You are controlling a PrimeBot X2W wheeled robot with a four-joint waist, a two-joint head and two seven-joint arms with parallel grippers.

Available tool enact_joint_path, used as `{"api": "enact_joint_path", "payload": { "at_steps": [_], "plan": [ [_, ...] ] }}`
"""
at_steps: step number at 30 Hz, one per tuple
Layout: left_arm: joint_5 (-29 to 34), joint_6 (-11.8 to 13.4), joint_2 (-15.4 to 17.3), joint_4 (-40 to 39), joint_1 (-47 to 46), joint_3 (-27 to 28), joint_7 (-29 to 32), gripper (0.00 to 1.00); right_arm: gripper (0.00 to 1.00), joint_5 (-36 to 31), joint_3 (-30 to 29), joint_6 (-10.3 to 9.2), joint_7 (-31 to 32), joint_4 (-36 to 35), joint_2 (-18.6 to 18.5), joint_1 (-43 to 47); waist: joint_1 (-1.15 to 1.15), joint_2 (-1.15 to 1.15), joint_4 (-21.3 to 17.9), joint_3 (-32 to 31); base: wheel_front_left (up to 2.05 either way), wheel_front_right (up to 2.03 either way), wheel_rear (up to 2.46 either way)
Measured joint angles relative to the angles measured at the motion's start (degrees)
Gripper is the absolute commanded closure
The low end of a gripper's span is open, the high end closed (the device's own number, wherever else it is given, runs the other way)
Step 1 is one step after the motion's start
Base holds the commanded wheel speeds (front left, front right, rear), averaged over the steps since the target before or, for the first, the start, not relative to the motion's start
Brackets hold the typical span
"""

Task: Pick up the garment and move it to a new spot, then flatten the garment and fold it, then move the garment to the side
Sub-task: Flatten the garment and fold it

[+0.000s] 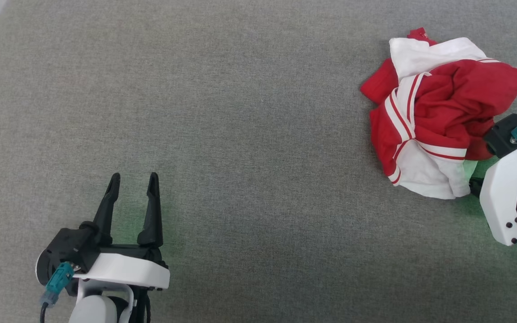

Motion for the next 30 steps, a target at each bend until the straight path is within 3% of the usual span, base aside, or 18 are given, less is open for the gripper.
{"api": "enact_joint_path", "payload": {
  "at_steps": [6, 14, 22, 30],
  "plan": [
    [-0.03, 0.00, -0.01, 0.44, -0.01, -0.08, 0.00, 0.00, 1.00, 0.53, -1.96, 0.10, -2.29, -0.34, -0.09, 1.44, 0.00, 0.00, -0.04, -0.39, 0.00, 0.00, 0.00],
    [0.92, 0.00, -0.08, -0.01, 0.48, 1.59, 0.00, 0.00, 1.00, -0.51, -9.51, 0.12, -5.52, -3.94, -0.34, 6.87, 0.00, 0.00, -2.72, -1.51, 0.00, 0.00, 0.00],
    [2.13, 0.00, 0.10, -0.58, 0.09, 1.67, 0.00, 0.00, 1.00, -1.83, -23.43, -0.01, -7.25, -5.87, 1.10, 13.72, 0.00, 0.00, -6.87, -1.48, 0.00, 0.00, 0.00],
    [2.14, 0.00, 1.03, -0.86, -0.83, 1.29, 0.00, 0.00, 1.00, -3.04, -39.13, -0.01, -8.69, -0.57, 4.03, 19.74, 0.00, 0.00, -8.94, -0.05, 0.00, 0.00, 0.00]
  ]
}}
